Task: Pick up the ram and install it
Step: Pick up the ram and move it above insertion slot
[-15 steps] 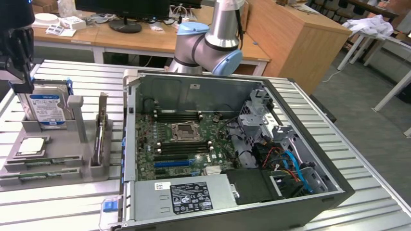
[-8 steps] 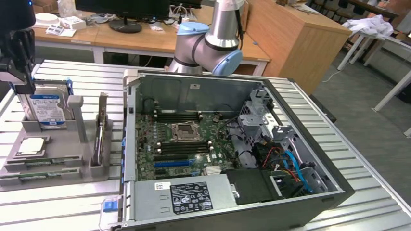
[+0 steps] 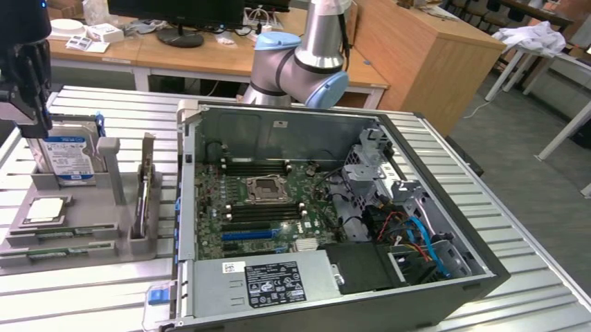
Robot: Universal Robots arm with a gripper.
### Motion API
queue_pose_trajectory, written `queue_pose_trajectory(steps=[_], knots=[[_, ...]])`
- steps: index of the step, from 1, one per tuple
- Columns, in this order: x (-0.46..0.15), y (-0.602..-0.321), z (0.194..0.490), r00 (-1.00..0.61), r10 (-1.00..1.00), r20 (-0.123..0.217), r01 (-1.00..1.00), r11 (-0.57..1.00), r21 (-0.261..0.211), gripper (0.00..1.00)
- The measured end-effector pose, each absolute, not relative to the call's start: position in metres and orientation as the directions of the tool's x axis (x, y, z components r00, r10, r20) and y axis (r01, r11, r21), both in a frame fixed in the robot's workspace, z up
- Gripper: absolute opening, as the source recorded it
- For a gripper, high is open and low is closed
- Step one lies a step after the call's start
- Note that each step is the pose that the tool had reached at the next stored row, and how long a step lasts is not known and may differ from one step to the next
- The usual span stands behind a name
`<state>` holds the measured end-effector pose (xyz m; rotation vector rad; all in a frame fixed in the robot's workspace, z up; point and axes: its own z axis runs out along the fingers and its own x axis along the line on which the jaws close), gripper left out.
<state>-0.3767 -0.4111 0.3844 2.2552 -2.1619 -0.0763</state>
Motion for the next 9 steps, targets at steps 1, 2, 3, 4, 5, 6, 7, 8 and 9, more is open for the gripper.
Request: queue_pose_trajectory(steps=[1,2,3,4,5,6,7,8,9], knots=[[-0.3767,-0.4111,0.3844,0.042,-0.999,-0.024,-0.998,-0.043,0.046,0.24],[-0.3767,-0.4111,0.3844,0.042,-0.999,-0.024,-0.998,-0.043,0.046,0.24],[-0.3767,-0.4111,0.3844,0.042,-0.999,-0.024,-0.998,-0.043,0.046,0.24],[-0.3767,-0.4111,0.3844,0.042,-0.999,-0.024,-0.998,-0.043,0.046,0.24],[-0.3767,-0.4111,0.3844,0.042,-0.999,-0.024,-0.998,-0.043,0.046,0.24],[-0.3767,-0.4111,0.3844,0.042,-0.999,-0.024,-0.998,-0.043,0.046,0.25],[-0.3767,-0.4111,0.3844,0.042,-0.999,-0.024,-0.998,-0.043,0.046,0.25],[-0.3767,-0.4111,0.3844,0.042,-0.999,-0.024,-0.998,-0.043,0.046,0.25],[-0.3767,-0.4111,0.3844,0.042,-0.999,-0.024,-0.998,-0.043,0.046,0.31]])
